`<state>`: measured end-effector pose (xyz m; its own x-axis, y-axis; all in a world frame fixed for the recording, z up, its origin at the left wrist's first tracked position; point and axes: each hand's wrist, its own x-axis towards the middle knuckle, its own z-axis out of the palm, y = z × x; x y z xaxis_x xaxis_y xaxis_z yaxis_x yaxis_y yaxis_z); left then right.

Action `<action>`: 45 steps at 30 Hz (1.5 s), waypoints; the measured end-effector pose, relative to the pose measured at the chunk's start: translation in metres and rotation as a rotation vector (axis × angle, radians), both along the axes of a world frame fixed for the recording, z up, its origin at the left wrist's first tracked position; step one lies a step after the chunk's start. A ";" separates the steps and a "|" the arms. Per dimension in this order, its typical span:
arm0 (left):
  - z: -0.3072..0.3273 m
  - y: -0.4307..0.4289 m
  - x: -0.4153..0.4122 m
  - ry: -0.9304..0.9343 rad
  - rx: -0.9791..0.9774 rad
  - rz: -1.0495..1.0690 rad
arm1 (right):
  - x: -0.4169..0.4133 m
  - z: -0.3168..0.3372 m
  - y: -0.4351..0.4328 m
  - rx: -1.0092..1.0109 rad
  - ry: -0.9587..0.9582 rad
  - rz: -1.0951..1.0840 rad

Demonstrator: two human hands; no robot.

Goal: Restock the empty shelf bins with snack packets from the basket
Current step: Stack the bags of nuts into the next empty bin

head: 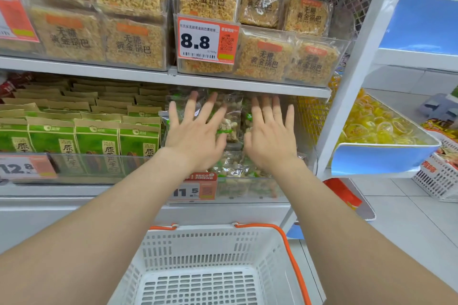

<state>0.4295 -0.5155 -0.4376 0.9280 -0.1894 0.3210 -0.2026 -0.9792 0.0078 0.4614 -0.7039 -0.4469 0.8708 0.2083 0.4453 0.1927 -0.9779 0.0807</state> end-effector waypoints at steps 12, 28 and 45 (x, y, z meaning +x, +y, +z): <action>0.004 0.003 0.006 0.001 0.059 -0.003 | 0.009 0.001 -0.005 0.210 0.132 -0.016; 0.000 0.001 -0.001 0.191 0.057 -0.044 | 0.004 -0.002 -0.014 0.182 0.272 0.128; 0.006 -0.032 -0.057 0.209 0.094 -0.138 | -0.041 -0.008 -0.049 0.103 0.468 -0.074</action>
<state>0.3723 -0.5470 -0.4315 0.9357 -0.3384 0.1002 -0.3375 -0.9410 -0.0266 0.4209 -0.7529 -0.4545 0.9934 0.1138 0.0174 0.1150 -0.9888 -0.0957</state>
